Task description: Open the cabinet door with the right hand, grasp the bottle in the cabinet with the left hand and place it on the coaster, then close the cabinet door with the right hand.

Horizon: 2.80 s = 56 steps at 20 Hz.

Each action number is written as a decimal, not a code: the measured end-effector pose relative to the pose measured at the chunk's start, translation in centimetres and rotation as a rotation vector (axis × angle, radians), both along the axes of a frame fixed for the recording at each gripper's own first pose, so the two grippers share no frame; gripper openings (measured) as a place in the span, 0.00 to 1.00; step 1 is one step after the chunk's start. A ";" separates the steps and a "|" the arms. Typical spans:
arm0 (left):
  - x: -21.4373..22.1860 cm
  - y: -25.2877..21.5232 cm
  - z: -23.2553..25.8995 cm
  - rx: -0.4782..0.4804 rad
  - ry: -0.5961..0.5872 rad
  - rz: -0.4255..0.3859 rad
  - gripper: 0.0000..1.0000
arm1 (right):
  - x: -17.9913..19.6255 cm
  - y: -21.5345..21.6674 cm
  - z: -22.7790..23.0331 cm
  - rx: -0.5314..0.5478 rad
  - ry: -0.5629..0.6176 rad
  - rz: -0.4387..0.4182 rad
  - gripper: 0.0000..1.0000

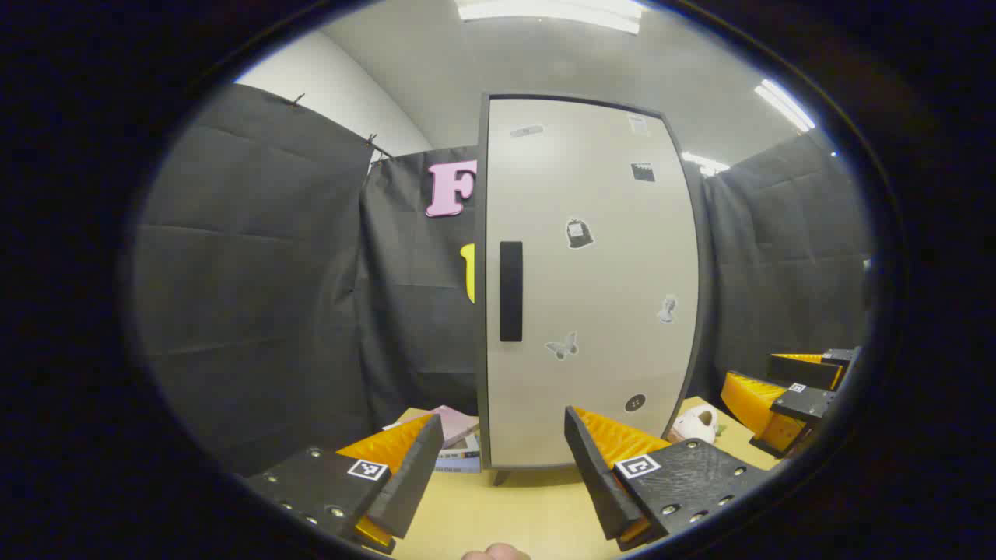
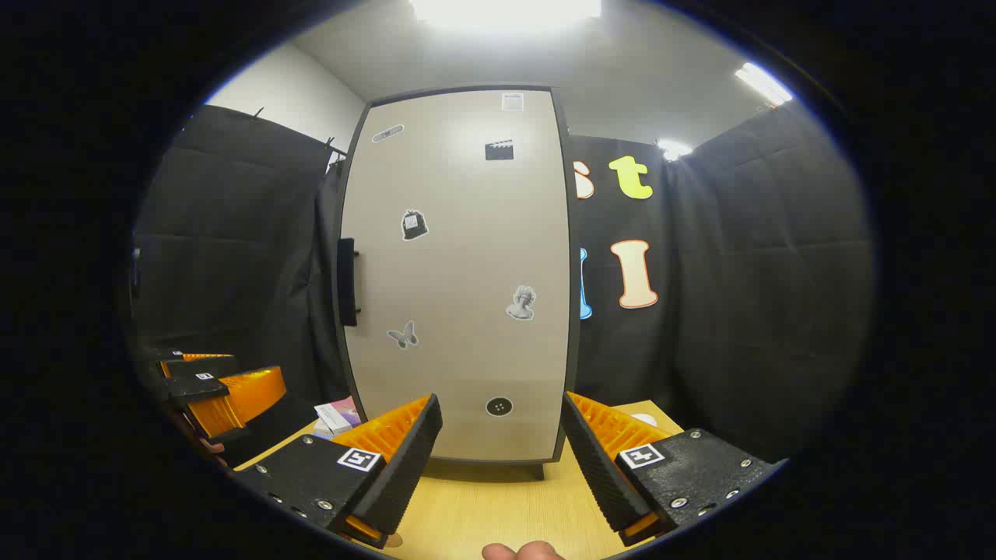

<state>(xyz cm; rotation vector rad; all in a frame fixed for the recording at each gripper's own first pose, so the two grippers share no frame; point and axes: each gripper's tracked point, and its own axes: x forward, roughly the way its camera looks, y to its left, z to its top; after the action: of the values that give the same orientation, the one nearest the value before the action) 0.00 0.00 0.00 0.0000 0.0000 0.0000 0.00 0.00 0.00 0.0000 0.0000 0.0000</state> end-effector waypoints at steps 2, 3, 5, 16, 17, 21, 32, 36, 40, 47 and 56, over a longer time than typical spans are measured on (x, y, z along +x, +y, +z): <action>0.3 0.0 0.6 0.005 -0.005 -0.010 0.90 | 0.2 0.2 0.9 -0.004 -0.017 -0.006 0.95; 0.5 -0.1 0.9 0.012 -0.011 -0.015 0.90 | 0.4 0.4 1.3 -0.003 -0.024 -0.008 0.95; 0.8 -0.1 1.4 0.028 -0.018 -0.015 0.90 | 0.9 0.9 1.2 -0.018 -0.024 -0.008 0.95; 2.0 -1.2 3.4 0.026 -0.063 -0.070 0.90 | 1.2 2.5 3.3 -0.013 -0.059 -0.016 0.95; 2.0 -1.3 3.5 0.029 -0.065 -0.077 0.89 | 1.3 2.5 3.3 -0.011 -0.058 -0.019 0.95; 1.9 -1.2 3.3 0.027 -0.061 -0.085 0.90 | 1.4 2.7 3.2 -0.016 -0.053 -0.022 0.95; 2.0 -0.8 2.9 0.016 -0.054 -0.096 0.90 | 1.6 2.8 2.9 -0.023 -0.044 -0.023 0.95; 1.9 -1.0 3.0 0.013 -0.054 -0.102 0.90 | 1.9 2.8 3.0 -0.029 -0.045 -0.019 0.95; 1.8 -1.1 1.9 -0.011 -0.022 -0.107 0.90 | 3.0 2.8 3.7 -0.037 -0.063 -0.005 0.95; 0.5 1.5 1.7 -0.016 -0.026 -0.066 0.90 | 6.8 3.7 4.8 -0.034 -0.058 0.019 0.94; -5.2 4.4 -2.7 -0.003 0.007 -0.017 0.93 | 10.4 12.9 7.5 -0.068 -0.123 0.177 0.95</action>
<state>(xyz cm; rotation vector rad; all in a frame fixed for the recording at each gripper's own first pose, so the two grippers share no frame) -5.21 4.41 -2.65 -0.0027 0.0072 -0.0172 10.45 12.91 7.53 -0.0679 -0.1230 0.1769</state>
